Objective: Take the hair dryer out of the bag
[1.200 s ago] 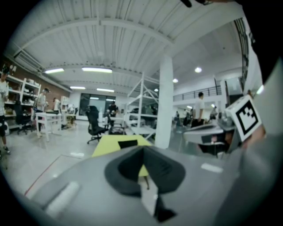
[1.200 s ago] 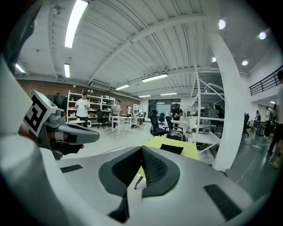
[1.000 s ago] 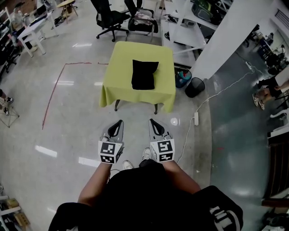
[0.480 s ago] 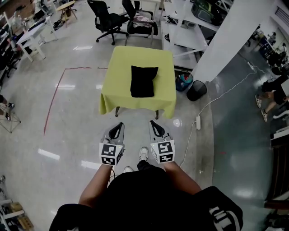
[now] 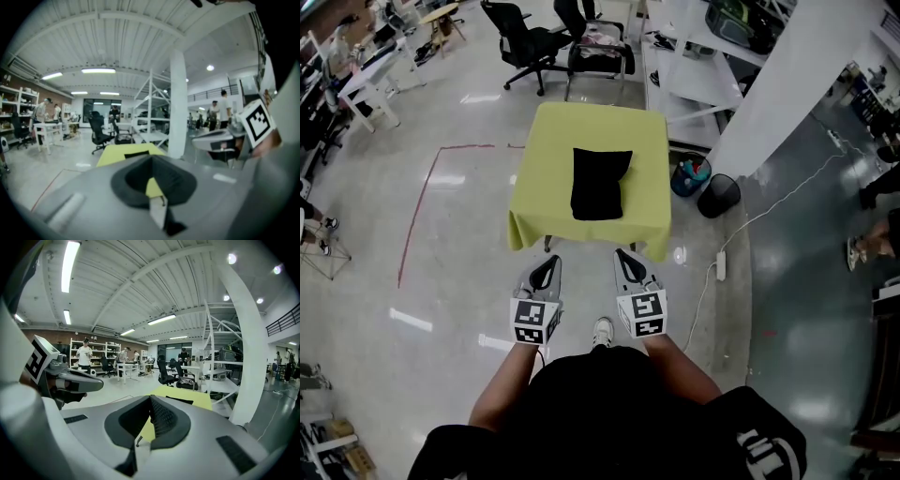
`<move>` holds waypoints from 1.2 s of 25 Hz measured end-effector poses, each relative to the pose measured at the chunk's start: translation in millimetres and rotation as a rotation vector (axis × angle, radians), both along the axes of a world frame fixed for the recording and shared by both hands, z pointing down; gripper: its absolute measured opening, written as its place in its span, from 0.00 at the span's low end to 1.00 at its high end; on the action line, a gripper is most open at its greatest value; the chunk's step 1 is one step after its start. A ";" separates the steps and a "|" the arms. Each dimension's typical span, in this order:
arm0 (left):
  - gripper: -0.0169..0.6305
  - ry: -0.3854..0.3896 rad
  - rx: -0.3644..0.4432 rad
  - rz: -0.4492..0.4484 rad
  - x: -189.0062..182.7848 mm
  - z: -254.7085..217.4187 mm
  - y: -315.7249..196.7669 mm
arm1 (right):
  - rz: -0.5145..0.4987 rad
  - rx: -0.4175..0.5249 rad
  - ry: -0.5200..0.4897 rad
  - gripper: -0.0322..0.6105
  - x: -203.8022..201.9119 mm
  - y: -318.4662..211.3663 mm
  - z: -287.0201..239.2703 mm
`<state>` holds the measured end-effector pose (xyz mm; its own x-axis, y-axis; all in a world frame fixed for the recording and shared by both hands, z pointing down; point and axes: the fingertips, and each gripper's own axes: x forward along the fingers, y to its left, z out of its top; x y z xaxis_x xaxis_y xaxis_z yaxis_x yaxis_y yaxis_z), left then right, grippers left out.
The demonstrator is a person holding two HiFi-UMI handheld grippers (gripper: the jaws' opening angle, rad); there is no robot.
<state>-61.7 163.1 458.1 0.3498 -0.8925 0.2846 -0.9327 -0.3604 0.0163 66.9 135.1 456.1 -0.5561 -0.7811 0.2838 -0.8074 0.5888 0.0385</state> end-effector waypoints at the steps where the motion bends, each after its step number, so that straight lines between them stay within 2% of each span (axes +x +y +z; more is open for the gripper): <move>1: 0.04 0.000 -0.001 -0.001 3.2 0.8 -5.3 | -0.004 -0.001 0.002 0.06 2.8 -5.8 0.9; 19: 0.04 -0.029 -0.036 -0.051 10.4 13.3 -74.3 | -0.040 -0.033 -0.023 0.06 13.6 -82.4 17.6; 30: 0.04 -0.017 -0.048 0.006 -1.0 19.9 -136.4 | 0.007 -0.070 0.049 0.06 2.0 -144.6 28.9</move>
<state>-62.7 26.7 478.0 0.3503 -0.8754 0.3332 -0.9307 -0.3654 0.0185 68.9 -9.5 485.0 -0.5348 -0.7624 0.3645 -0.8098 0.5856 0.0368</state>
